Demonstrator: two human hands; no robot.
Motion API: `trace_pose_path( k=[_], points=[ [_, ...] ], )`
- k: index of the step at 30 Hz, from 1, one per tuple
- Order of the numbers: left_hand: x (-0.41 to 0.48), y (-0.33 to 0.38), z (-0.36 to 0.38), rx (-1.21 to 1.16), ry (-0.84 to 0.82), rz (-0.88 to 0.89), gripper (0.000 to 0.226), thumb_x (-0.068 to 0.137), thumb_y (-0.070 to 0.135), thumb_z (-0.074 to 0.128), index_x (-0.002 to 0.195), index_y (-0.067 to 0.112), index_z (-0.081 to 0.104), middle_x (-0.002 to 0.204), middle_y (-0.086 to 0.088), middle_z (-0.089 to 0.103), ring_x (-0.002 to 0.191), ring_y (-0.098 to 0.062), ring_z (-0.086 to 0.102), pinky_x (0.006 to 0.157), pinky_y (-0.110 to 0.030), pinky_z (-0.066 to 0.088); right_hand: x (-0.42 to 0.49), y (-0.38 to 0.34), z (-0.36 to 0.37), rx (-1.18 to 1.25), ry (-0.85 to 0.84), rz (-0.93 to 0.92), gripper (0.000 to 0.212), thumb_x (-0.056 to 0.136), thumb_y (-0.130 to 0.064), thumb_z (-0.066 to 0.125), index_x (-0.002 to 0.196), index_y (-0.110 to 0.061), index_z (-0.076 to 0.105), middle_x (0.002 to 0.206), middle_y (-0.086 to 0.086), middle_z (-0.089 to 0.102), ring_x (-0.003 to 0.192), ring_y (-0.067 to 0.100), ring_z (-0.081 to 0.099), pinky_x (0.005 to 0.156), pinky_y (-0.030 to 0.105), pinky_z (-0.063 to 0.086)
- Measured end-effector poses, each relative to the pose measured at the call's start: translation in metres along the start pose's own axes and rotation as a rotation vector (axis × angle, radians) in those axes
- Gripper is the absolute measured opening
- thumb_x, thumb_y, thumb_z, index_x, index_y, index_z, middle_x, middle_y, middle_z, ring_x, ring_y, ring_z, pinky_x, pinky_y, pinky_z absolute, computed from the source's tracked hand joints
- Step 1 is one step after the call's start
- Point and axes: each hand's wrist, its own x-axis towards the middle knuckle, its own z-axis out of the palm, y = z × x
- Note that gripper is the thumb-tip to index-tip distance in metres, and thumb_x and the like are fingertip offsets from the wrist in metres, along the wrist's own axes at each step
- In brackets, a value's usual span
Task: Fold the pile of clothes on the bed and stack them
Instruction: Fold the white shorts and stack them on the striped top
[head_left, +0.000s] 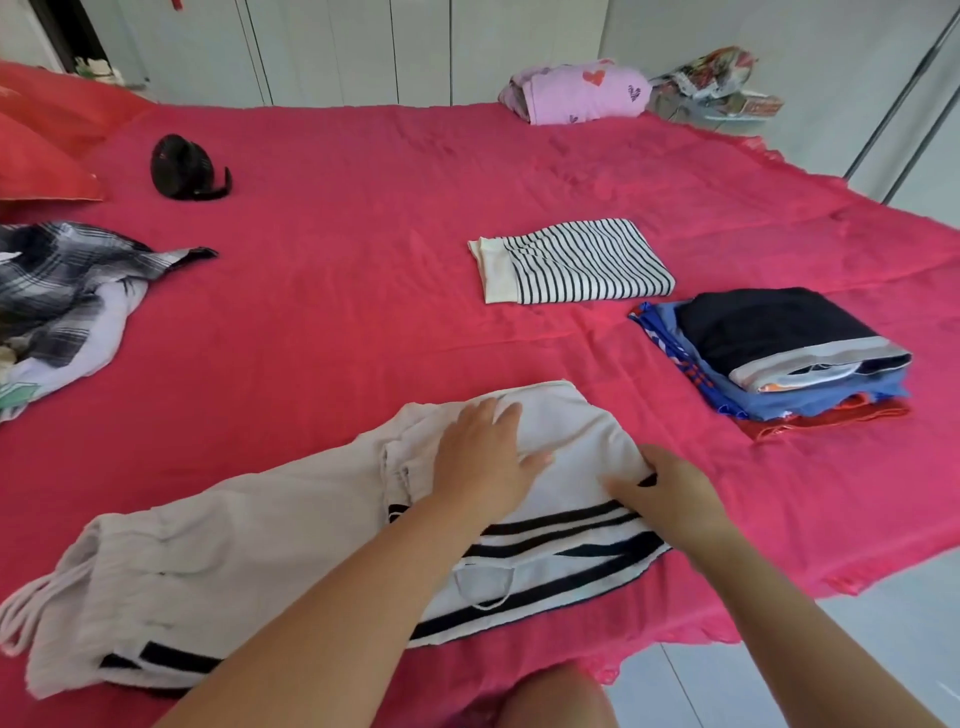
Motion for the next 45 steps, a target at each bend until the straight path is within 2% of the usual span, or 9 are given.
trace_pose_path(
  k=[5,8,12,17,25,32,37,40,45],
  points=[
    [0.036,0.046,-0.007,-0.434,-0.108,-0.222,0.079,0.08,0.07,0.044,0.13,0.008,0.048,0.129,-0.013,0.055,0.114,-0.027,0.054,0.092,-0.036,0.045,-0.021,-0.023,0.011,-0.035,-0.001,-0.218,0.025,0.08,-0.023,0.064,0.099,-0.032,0.049,0.074,-0.013,0.052,0.072,0.011,0.049,0.055,0.011,0.034],
    [0.051,0.064,-0.001,-0.332,-0.262,-0.289,0.101,0.072,0.078,0.046,0.141,0.005,0.033,0.141,-0.017,0.041,0.125,-0.028,0.046,0.095,-0.036,0.042,-0.033,-0.022,0.023,-0.096,-0.041,-0.283,0.049,0.081,-0.026,0.063,0.126,-0.036,0.044,0.083,-0.009,0.05,0.074,0.006,0.046,0.056,0.014,0.03],
    [0.076,0.062,0.002,-0.292,-0.329,-0.362,0.043,0.093,0.02,0.044,0.132,0.002,0.046,0.141,-0.015,0.042,0.124,-0.027,0.046,0.099,-0.035,0.038,-0.041,-0.017,0.03,-0.094,-0.093,-0.272,0.061,0.085,-0.027,0.061,0.139,-0.036,0.034,0.1,-0.005,0.052,0.085,0.006,0.044,0.063,0.016,0.031],
    [0.062,0.027,-0.039,-0.627,-0.104,-0.439,0.048,0.1,0.035,0.034,0.112,-0.001,0.062,0.119,-0.019,0.062,0.111,-0.03,0.057,0.092,-0.031,0.04,-0.047,-0.038,0.028,0.0,-0.04,-0.297,0.061,0.083,-0.024,0.061,0.138,-0.038,0.037,0.105,-0.015,0.054,0.091,0.003,0.046,0.071,0.013,0.03],
    [-0.045,-0.088,-0.131,-1.299,0.114,-0.469,0.023,0.086,-0.003,0.045,0.091,0.005,0.066,0.087,-0.013,0.067,0.075,-0.025,0.064,0.068,-0.031,0.05,-0.11,-0.152,0.083,0.198,-0.198,-0.531,0.061,0.083,-0.03,0.059,0.139,-0.036,0.034,0.113,-0.022,0.043,0.112,-0.004,0.041,0.08,-0.003,0.027],
    [-0.122,-0.208,-0.158,-1.328,0.206,-0.701,0.027,0.085,0.0,0.049,0.106,0.003,0.066,0.101,-0.016,0.068,0.093,-0.031,0.064,0.076,-0.036,0.051,-0.167,-0.227,0.174,0.149,-0.409,-0.675,0.058,0.09,-0.032,0.051,0.142,-0.032,0.027,0.131,-0.002,0.045,0.118,0.014,0.044,0.097,0.026,0.035],
    [-0.147,-0.25,-0.13,-1.192,0.229,-0.786,0.014,0.091,0.004,0.048,0.093,0.0,0.061,0.09,-0.013,0.061,0.073,-0.018,0.06,0.071,-0.032,0.044,-0.181,-0.223,0.217,-0.028,-0.558,-0.676,0.063,0.09,-0.028,0.052,0.145,-0.031,0.023,0.129,0.001,0.042,0.117,0.017,0.046,0.098,0.029,0.039],
    [-0.151,-0.255,-0.114,-0.836,0.287,-0.779,0.059,0.09,0.028,0.057,0.141,0.006,0.035,0.14,-0.01,0.044,0.127,-0.024,0.044,0.102,-0.034,0.034,-0.171,-0.201,0.208,-0.047,-0.486,-0.703,0.051,0.09,-0.028,0.051,0.138,-0.035,0.036,0.115,-0.013,0.045,0.103,0.0,0.049,0.09,0.015,0.04],
    [-0.177,-0.247,-0.088,-0.698,0.33,-0.79,0.088,0.083,0.043,0.063,0.148,0.01,0.015,0.151,-0.01,0.028,0.138,-0.025,0.028,0.109,-0.036,0.025,-0.122,-0.162,0.162,-0.079,-0.101,-0.555,0.041,0.083,-0.009,0.056,0.121,-0.025,0.057,0.104,-0.012,0.054,0.094,0.003,0.054,0.079,0.008,0.036]
  ],
)
